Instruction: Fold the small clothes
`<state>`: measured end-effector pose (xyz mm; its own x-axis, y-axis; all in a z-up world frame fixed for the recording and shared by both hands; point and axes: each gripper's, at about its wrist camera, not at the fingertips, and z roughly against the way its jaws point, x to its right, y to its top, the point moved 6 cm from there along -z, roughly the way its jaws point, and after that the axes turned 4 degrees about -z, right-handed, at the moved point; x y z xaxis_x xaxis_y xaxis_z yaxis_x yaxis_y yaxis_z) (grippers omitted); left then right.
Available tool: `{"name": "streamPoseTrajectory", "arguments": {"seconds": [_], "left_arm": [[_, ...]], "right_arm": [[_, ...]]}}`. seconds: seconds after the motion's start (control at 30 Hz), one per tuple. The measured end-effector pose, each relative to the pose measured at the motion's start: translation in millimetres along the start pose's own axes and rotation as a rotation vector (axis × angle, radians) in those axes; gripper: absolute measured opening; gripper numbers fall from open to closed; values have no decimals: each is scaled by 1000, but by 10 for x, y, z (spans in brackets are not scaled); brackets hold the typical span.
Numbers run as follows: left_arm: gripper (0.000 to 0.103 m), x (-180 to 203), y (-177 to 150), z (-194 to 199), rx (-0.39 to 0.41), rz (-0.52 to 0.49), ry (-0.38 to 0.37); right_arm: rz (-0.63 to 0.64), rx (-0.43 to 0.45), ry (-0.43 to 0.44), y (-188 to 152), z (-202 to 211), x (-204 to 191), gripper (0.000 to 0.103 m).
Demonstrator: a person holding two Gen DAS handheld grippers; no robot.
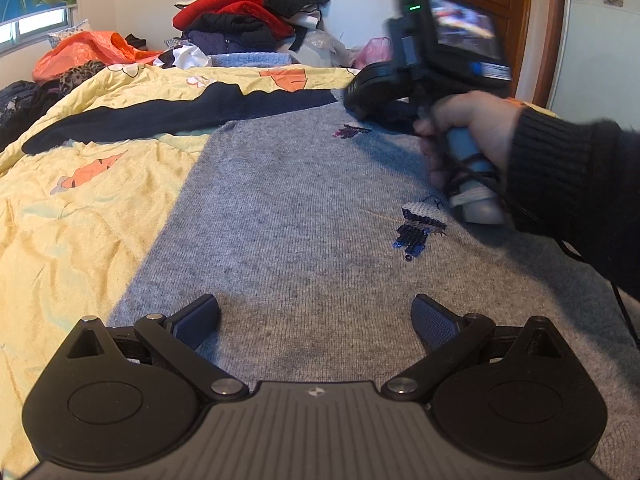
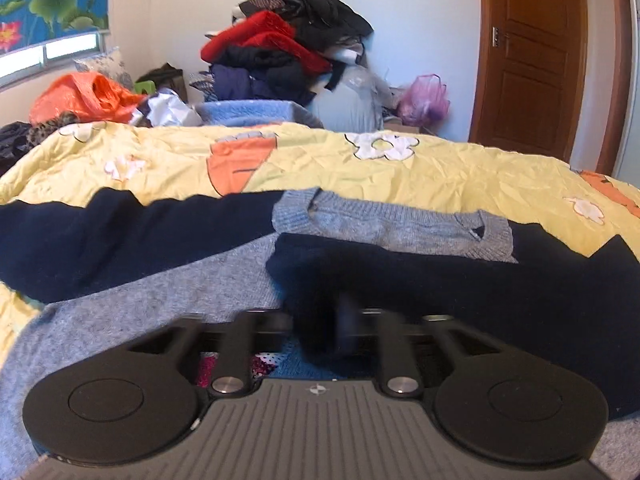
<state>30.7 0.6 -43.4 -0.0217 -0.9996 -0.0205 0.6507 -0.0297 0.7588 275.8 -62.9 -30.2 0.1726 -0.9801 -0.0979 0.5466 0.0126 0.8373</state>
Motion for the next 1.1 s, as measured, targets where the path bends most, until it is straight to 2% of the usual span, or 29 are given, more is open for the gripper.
{"name": "streamPoseTrajectory", "arguments": {"seconds": [0.03,0.07,0.13,0.2,0.3,0.37,0.43,0.5,0.57,0.67,0.73,0.8,0.83,0.87,0.9,0.93,0.97,1.0,1.1], "left_arm": [[103,-6,-1,0,3,6,-4],[103,-11,0,1,6,12,-9],[103,-38,-2,19,19,33,-33],[103,-75,7,70,47,72,-94],[103,-58,264,155,96,63,-168],[103,19,663,201,171,-8,-199],[103,103,1128,62,178,-69,-230],[103,130,1524,-275,140,-58,-276],[103,84,1811,-759,48,58,-342],[103,12,2001,-1450,-84,278,-431],[102,13,1974,-1812,-153,378,-450],[83,57,1922,-2055,-208,435,-451],[62,89,1882,-2153,-235,437,-436],[42,116,1870,-2187,-225,417,-408],[31,133,1876,-2179,-216,386,-368],[14,163,1866,-2204,-224,353,-334],[9,188,1855,-2230,-233,324,-310],[8,207,1875,-2230,-224,302,-296],[7,231,2004,-1997,-113,187,-206]], "right_arm": [[-31,27,7,33,116,112,94],[-72,73,30,43,213,190,96],[-170,114,118,0,518,460,94],[-232,99,146,-156,784,715,94],[-225,118,75,-334,1064,1048,95],[-192,131,19,-419,1141,1216,96],[-179,126,-30,-502,1106,1337,97],[-244,72,-33,-610,1053,1447,97],[-306,64,8,-640,1029,1527,97],[-366,54,28,-674,995,1617,100],[-384,63,50,-685,1004,1638,102],[-386,63,58,-689,998,1630,102],[-386,62,62,-688,998,1629,102],[-388,62,66,-691,995,1628,103],[-392,66,70,-691,1000,1634,103],[-397,69,73,-682,1016,1642,103],[-403,71,77,-684,1015,1647,103],[-409,73,80,-679,1023,1658,103],[-417,76,86,-678,1029,1669,103]]}}
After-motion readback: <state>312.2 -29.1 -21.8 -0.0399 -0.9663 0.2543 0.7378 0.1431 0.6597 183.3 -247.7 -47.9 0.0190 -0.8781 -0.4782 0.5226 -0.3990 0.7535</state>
